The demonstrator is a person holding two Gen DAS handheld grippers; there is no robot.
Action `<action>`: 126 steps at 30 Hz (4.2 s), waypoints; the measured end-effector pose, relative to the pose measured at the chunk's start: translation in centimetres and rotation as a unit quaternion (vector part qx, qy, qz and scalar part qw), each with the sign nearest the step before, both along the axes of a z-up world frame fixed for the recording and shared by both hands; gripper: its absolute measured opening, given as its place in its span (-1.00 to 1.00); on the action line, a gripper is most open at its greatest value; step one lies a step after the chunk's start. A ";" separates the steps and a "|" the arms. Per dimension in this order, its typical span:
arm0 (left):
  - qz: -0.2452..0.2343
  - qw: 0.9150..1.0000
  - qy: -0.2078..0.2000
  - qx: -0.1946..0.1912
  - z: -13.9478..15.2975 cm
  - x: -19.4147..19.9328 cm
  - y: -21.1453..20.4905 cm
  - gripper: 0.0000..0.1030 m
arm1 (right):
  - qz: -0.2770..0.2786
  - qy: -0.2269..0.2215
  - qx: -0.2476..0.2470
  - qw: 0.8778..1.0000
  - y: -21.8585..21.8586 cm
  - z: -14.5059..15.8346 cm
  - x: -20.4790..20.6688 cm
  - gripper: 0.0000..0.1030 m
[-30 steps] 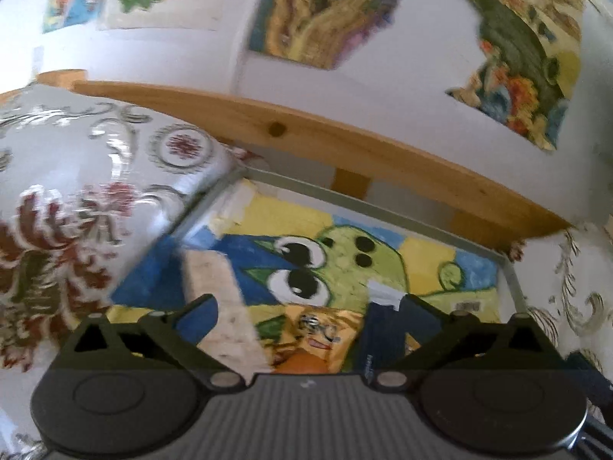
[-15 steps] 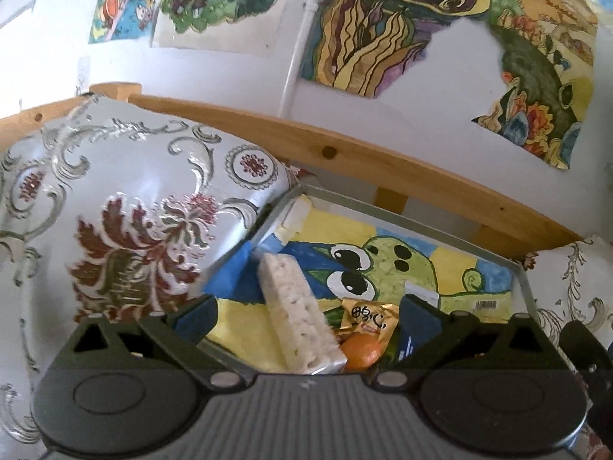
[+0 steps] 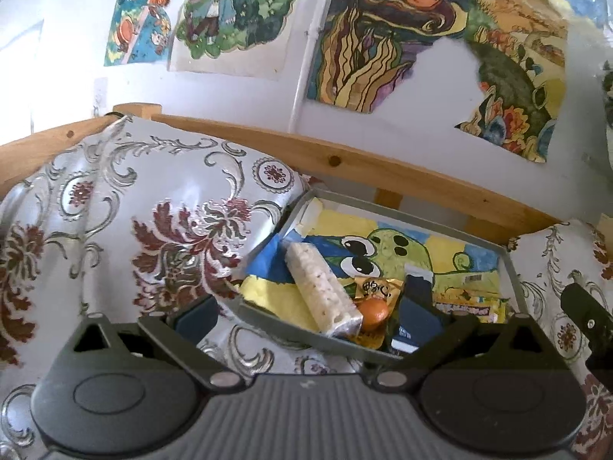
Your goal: Organize snacks
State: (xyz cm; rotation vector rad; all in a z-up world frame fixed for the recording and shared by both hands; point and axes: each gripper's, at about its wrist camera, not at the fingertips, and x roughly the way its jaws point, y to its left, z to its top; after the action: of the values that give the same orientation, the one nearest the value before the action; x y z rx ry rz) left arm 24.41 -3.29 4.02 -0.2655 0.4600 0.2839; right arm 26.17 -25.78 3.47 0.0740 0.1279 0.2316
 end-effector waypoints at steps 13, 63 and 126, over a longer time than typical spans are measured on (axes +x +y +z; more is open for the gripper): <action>0.022 0.999 -0.022 0.010 -1.0 -6.6 0.5 0.99 | 0.004 -0.006 -0.013 1.000 0.2 -0.6 -5.2 0.99; -0.019 0.998 0.005 0.068 -5.9 -21.8 1.8 0.99 | -0.040 0.099 -0.045 0.993 1.4 -4.7 -20.9 0.99; -0.018 0.998 0.002 0.059 -6.5 -24.4 1.1 0.99 | -0.011 0.125 -0.093 0.988 3.4 -5.8 -22.8 0.99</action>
State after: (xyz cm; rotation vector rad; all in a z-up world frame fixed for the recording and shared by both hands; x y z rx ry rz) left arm 0.00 -2.16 -2.51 -0.1416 0.4496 0.2761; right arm 3.41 -22.38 -2.37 -0.0824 0.3980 0.1872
